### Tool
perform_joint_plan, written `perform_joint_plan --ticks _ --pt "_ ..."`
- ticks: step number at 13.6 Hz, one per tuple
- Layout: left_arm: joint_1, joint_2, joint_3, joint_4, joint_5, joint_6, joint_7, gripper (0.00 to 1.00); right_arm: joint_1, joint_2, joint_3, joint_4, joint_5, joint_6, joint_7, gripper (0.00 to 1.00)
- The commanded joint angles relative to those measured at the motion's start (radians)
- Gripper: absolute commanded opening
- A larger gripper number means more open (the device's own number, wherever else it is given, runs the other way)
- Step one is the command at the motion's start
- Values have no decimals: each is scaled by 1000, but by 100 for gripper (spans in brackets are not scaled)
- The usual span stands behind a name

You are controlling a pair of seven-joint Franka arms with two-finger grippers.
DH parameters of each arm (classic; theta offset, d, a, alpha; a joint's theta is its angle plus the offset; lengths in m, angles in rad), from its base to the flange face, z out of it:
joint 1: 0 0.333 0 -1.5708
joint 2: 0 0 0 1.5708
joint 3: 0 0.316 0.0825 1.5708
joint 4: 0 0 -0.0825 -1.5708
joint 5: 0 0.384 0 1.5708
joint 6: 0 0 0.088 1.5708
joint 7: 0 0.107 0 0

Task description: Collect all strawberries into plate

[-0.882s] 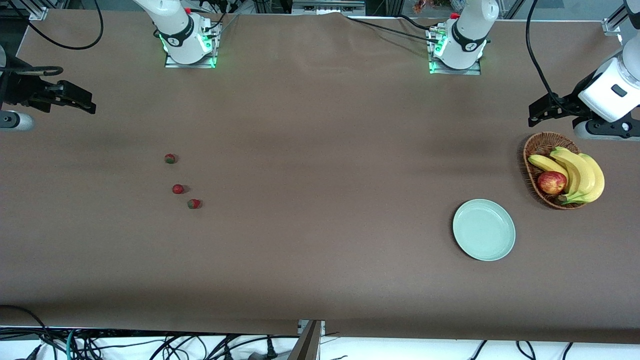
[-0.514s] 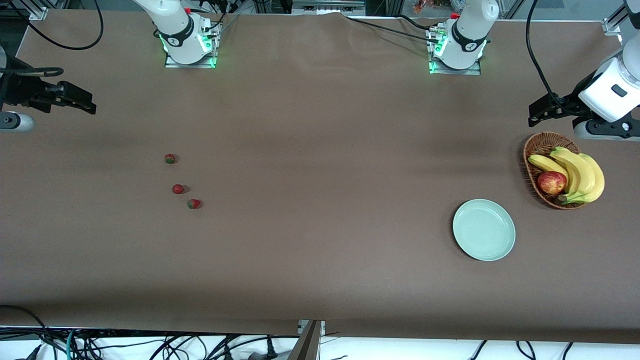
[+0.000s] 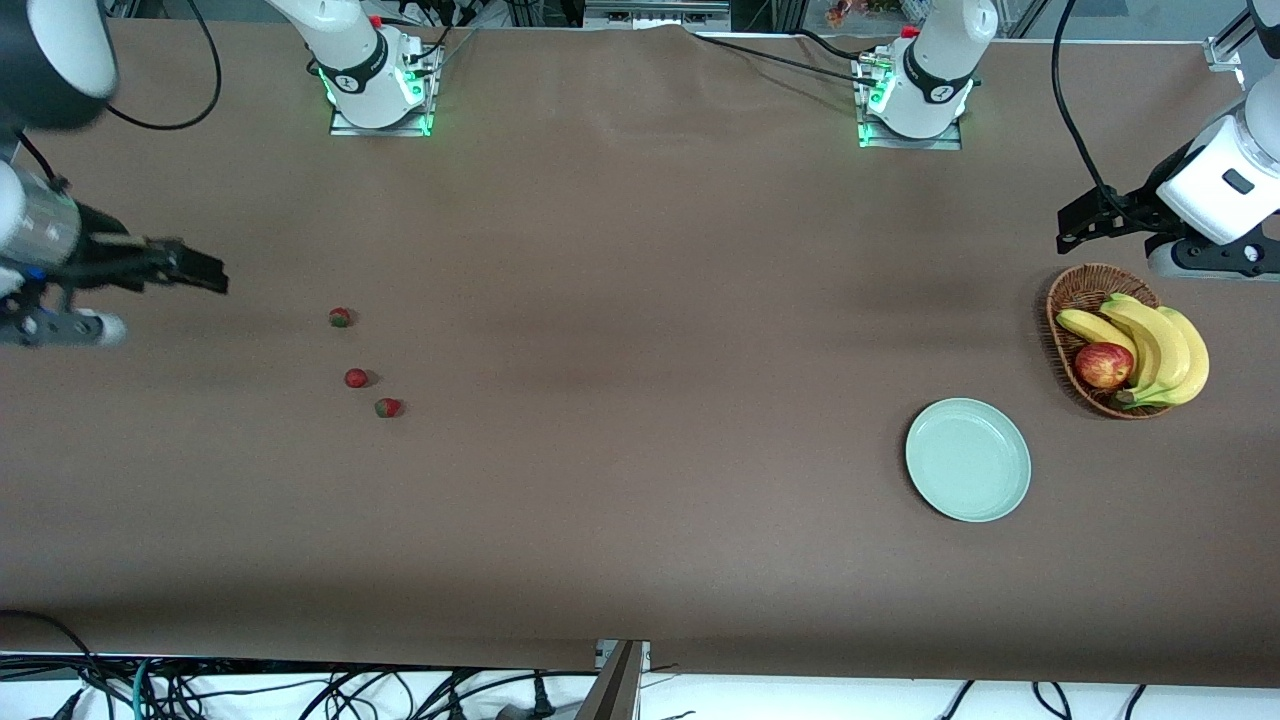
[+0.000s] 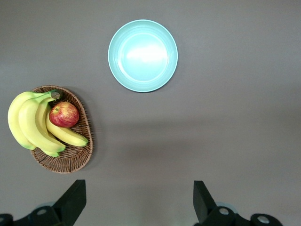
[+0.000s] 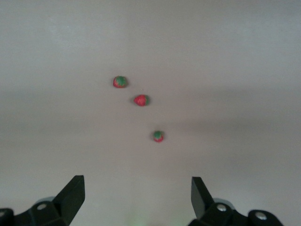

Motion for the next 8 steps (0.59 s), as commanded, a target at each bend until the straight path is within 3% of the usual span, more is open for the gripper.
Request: perform_joint_plan --ticks 1,5,8 --pt "-5 -2 9 5 -26 -7 -5 100 1 126 3 10 19 77 -13 100" --pt "-5 -2 9 5 -26 -9 -5 100 50 258 4 -12 8 215 -15 100" --pt "-5 -2 9 5 -26 -9 -5 100 82 298 4 -114 6 377 -15 100"
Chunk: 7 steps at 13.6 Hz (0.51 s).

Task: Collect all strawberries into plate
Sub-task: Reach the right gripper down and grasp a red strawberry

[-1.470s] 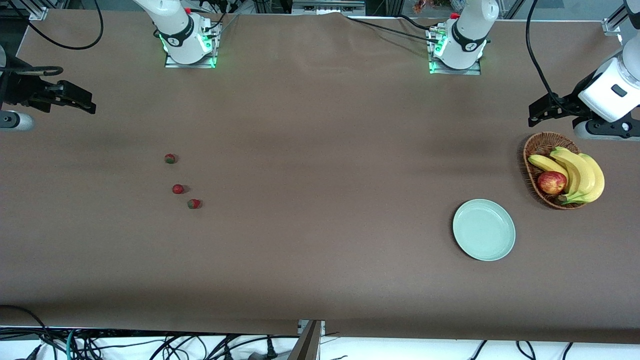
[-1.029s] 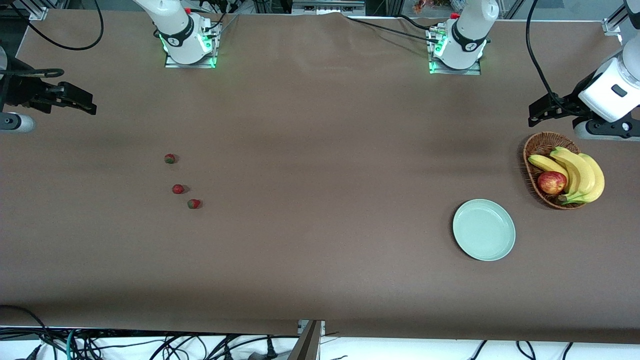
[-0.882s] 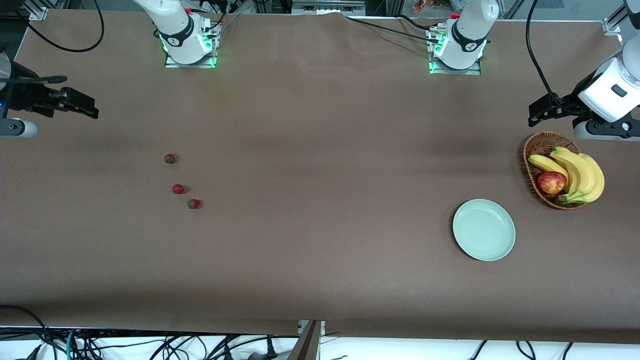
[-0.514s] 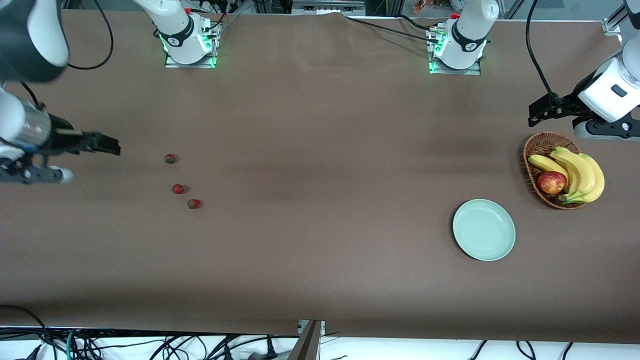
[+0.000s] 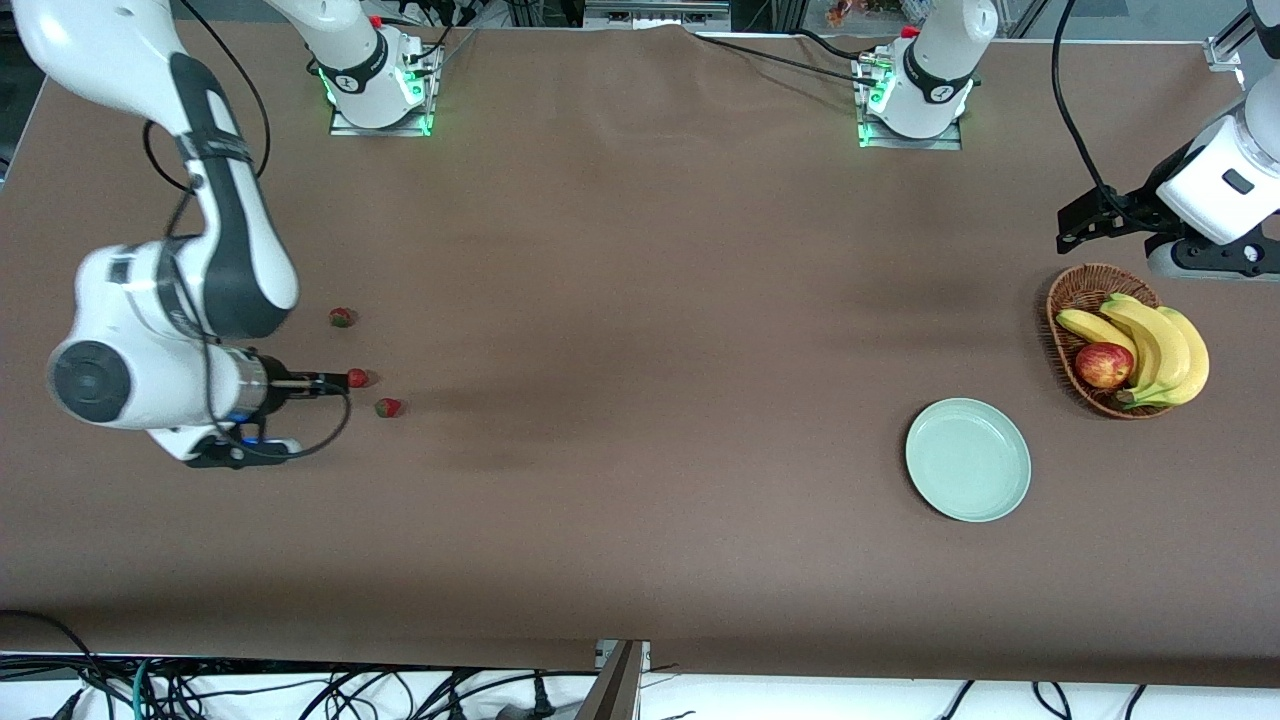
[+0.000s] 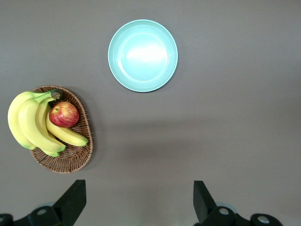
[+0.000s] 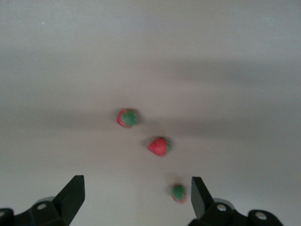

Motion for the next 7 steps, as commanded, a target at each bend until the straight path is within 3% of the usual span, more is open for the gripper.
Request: perform_joint_plan --ticks 1,4,7 --pt "-5 -2 9 5 -26 -9 -5 100 13 -1 -1 -129 1 160 -15 100" --pt "-7 -2 9 7 -26 -9 -5 100 48 11 -1 -256 0 329 -31 100" --pt "-7 0 9 7 -26 -9 -5 100 56 25 -1 -272 -2 347 -42 100"
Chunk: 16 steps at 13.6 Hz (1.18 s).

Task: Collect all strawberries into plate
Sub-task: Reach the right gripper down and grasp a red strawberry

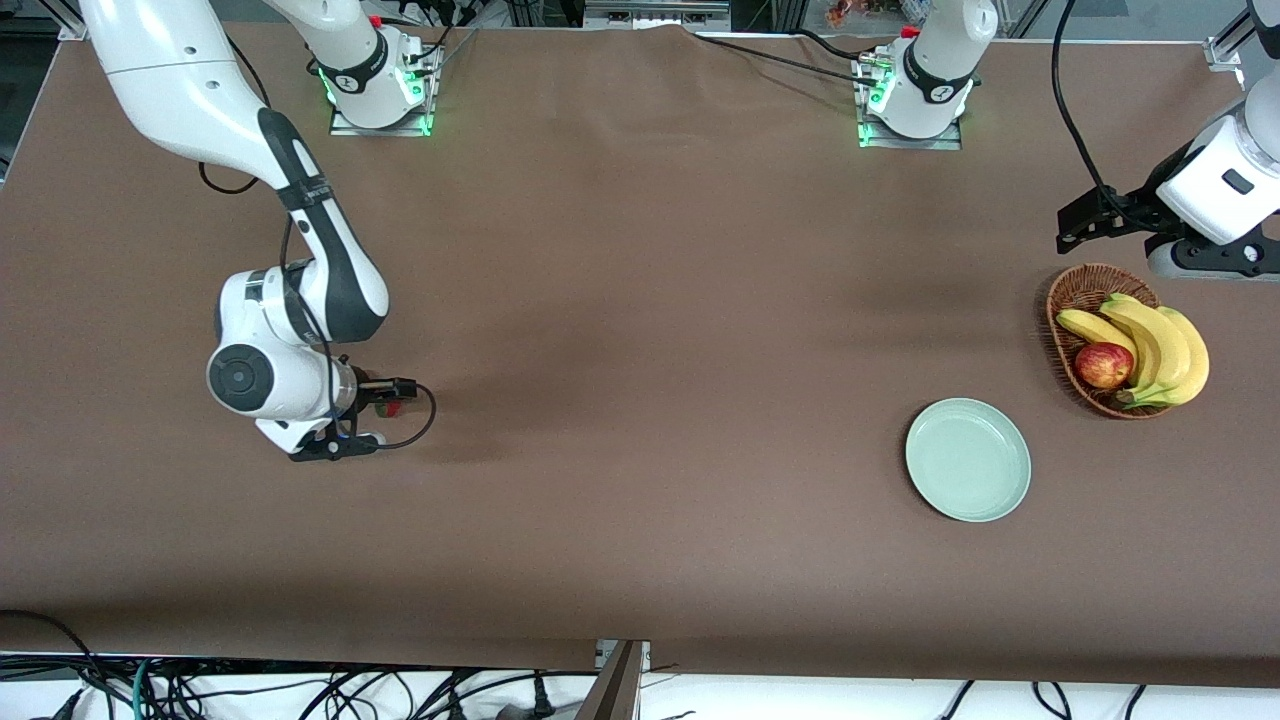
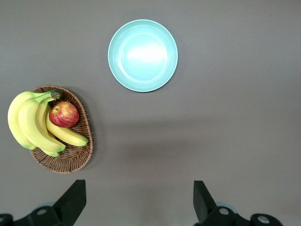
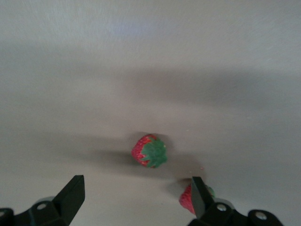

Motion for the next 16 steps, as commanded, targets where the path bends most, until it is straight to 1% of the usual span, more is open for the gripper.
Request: perform_joint_plan --ticks 1,6,9,10,11,13,14,15,16 --pt "-7 0 9 7 -26 -7 -5 100 5 -11 -2 -28 -2 19 -38 100" --pt "-7 0 9 7 -26 -9 -5 100 -5 29 -5 -28 -1 75 -148 100" --pt "-7 0 9 7 -26 -9 -5 100 -7 37 -5 -30 -1 85 -150 100" --pt "-7 0 9 7 -26 -9 -3 100 -7 38 -5 -30 -1 95 -150 98" --pt "-7 0 9 7 -26 -9 -3 100 -7 38 -5 -40 -1 107 -150 88" --pt "-7 0 9 7 -26 -9 -3 100 -7 40 -5 -51 -1 118 -150 54" --pt "-7 0 9 7 -26 -9 -3 100 -7 40 -3 -51 -1 115 -155 38" --pt "-5 0 9 7 -26 -12 -3 100 -7 40 -5 -51 -1 112 -164 26" --pt "-4 1 9 7 -26 -13 -3 100 -9 40 -5 -51 1 109 -170 23"
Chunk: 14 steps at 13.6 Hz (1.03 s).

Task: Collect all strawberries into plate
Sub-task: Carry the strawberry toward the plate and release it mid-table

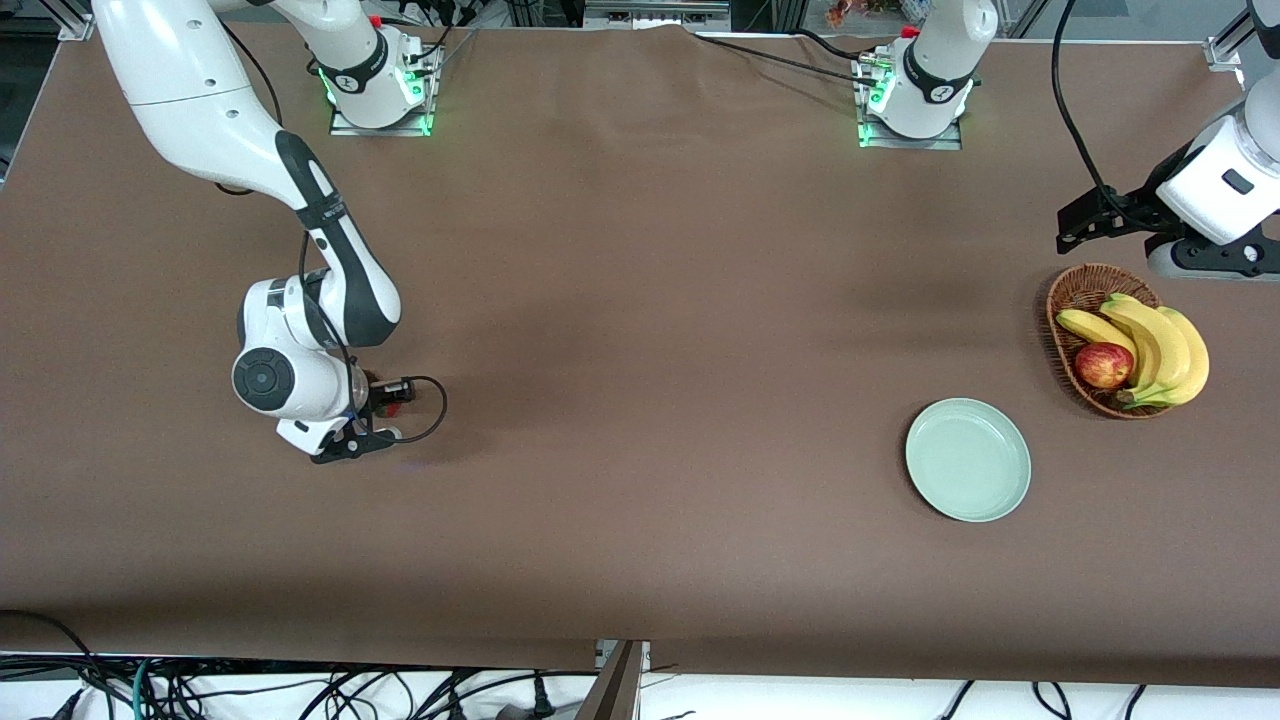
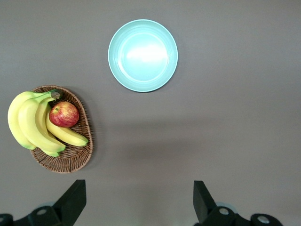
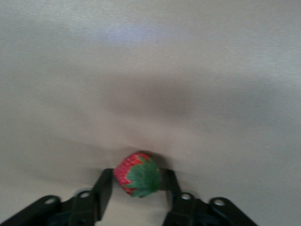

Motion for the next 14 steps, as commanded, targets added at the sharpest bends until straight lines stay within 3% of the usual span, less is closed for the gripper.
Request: perform_joint_plan --ticks 1,2,3,8,11,14 --pt "-4 1 9 7 -26 -13 -3 100 -6 -10 14 -28 10 13 -31 15" --pt "-4 3 9 7 -26 -13 -3 100 -6 -11 14 -23 10 7 -31 4" --pt "-4 3 9 7 -26 -13 -3 100 -5 -14 14 -17 10 6 -33 1" --pt "-2 9 9 12 -26 -5 6 100 78 1 20 95 30 4 22 1" --pt "1 10 10 12 -26 -5 6 100 240 56 20 167 28 28 347 1" --pt "2 10 10 12 -26 -5 6 100 434 181 19 361 22 51 732 1"
